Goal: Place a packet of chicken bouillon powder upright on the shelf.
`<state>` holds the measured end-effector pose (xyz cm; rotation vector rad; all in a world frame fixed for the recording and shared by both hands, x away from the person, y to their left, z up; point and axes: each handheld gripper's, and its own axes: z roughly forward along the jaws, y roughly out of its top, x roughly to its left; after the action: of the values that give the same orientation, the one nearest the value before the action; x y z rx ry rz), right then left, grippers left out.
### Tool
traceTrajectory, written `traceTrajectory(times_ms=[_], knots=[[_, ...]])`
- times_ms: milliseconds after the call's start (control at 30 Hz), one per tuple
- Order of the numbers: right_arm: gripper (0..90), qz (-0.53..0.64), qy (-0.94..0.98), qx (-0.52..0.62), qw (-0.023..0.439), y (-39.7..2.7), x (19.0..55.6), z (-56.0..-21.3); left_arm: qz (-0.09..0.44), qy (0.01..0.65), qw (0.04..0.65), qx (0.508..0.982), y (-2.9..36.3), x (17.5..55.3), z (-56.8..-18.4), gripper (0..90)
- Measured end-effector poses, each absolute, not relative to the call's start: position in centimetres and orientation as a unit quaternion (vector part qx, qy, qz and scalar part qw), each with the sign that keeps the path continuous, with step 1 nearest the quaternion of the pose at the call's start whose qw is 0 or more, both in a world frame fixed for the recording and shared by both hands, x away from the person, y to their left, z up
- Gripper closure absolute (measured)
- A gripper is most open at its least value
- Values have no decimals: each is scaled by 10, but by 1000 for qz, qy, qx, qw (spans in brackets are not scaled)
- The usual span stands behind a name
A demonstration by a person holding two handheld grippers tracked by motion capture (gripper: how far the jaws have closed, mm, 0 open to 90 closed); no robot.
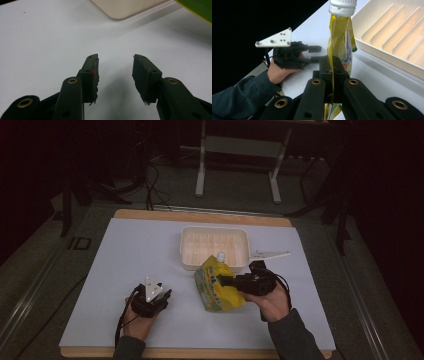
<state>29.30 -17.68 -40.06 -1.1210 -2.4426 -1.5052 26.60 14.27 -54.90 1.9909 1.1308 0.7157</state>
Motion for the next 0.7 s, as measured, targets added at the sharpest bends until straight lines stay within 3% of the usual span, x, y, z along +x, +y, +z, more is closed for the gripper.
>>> traceTrajectory(times_ms=[267, 700], knots=[[900, -492, -789, -366, 23, -179, 294, -395, 280, 462, 377, 752, 147, 266, -551, 555], [900, -492, -786, -374, 3, -183, 298, -386, 290, 458, 370, 755, 145, 265, -551, 544]])
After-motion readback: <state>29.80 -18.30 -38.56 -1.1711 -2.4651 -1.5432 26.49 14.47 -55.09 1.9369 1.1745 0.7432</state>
